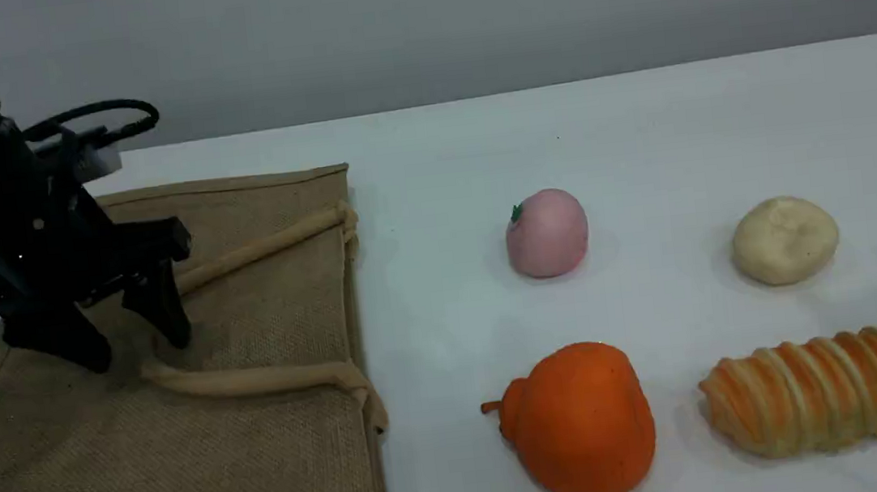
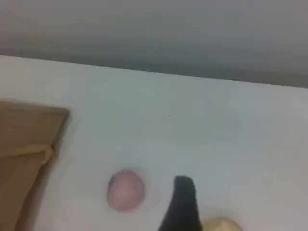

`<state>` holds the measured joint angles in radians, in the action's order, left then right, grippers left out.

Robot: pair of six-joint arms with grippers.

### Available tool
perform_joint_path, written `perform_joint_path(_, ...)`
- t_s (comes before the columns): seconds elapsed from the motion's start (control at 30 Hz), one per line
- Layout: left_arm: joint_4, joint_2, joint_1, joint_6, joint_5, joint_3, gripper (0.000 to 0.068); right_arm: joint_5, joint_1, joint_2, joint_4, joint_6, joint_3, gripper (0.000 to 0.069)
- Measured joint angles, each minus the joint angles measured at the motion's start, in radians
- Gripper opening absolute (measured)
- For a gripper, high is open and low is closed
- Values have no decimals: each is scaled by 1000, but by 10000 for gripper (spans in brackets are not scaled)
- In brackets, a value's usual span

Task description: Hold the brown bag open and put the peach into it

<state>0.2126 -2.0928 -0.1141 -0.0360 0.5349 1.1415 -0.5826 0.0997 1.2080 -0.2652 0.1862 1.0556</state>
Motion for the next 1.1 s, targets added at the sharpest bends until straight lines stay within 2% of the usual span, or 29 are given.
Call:
perform_joint_path(0.13,0,-1,0,0,-8,0,509,0,0,0,-1,0,0,528)
perform_joint_path(0.23,0,-1,0,0,-16,0,465,0,0,0,-1,0,0,528)
perform_joint_path(0.33,0,-1,0,0,-23,0,386,-1,0,0,-1,-2,0,528)
perform_joint_path(0.5,-1,-1,0,11,-23,0,201,-8,0,0,-1,-2,0,528)
perform_joint_path(0.63,-1,-1,0,41,-22,0,101,-9,0,0,-1,-2,0,528)
perform_joint_path(0.83,-1,0,0,134,17,25,94,-23,0,0,-1,0,0,528)
perform_joint_path(0.93,-2,0,0,200,104,86,94,-31,0,0,-1,0,0,528)
perform_joint_path(1.1,-5,0,0,317,313,237,94,-63,0,0,-7,-1,0,528)
